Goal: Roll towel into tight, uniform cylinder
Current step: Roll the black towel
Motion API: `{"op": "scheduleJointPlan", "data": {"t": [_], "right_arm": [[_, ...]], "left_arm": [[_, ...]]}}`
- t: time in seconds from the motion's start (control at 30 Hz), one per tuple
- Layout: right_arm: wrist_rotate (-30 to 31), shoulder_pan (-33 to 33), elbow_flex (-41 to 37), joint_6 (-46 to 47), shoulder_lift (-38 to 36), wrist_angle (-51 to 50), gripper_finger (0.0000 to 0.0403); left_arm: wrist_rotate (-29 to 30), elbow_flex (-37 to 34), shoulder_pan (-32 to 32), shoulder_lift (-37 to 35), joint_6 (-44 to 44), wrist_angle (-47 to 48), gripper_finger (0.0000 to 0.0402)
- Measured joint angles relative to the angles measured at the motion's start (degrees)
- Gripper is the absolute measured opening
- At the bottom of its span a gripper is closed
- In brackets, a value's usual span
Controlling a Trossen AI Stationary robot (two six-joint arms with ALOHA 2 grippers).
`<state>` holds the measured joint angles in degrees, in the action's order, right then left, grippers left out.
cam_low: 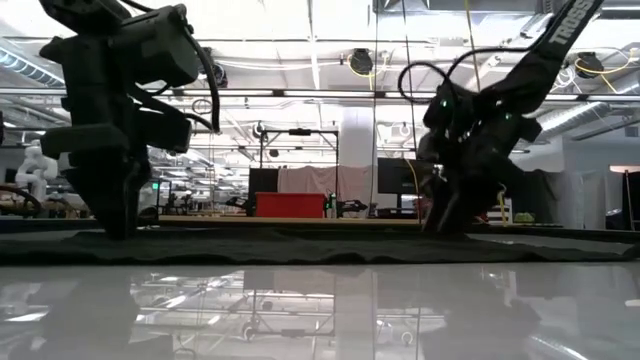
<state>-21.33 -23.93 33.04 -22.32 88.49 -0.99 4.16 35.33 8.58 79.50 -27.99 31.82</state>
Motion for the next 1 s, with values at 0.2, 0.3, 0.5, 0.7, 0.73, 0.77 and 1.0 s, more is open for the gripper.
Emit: {"op": "scheduleJointPlan", "data": {"t": [0.2, 0.3, 0.5, 0.7, 0.73, 0.77, 1.0], "right_arm": [[1.1, 0.0, 0.2, 0.0, 4.1, 4.8, 0.0212], [1.5, 0.0, 0.2, 0.0, 4.2, 4.7, 0.0176], [1.8, 0.0, 0.1, -0.7, 2.7, 1.4, 0.0056], [2.0, 0.0, 0.0, 0.2, 0.8, -2.1, 0.0011], [2.1, 0.0, 0.0, 0.5, 0.3, -2.7, 0.0011], [2.2, 0.1, 0.0, 0.5, -0.2, -3.6, 0.0009], [2.5, 2.1, -0.2, 2.1, -5.5, -8.9, 0.0002]], "left_arm": [[0.4, 0.3, 0.0, 2.6, 0.6, -0.3, 0.0224], [0.4, 0.4, 0.0, 3.8, 1.4, -0.5, 0.0204], [0.5, 0.3, 0.1, 3.8, 2.7, -0.2, 0.0133], [0.8, 0.9, 0.1, 3.8, 3.5, 1.8, 0.0049], [0.9, 1.2, 0.1, 3.9, 3.5, 2.4, 0.0036], [1.0, 1.6, 0.0, 3.9, 4.0, 2.8, 0.0025], [2.7, 6.4, 0.0, 4.1, 5.1, 8.3, 0.0008]]}}
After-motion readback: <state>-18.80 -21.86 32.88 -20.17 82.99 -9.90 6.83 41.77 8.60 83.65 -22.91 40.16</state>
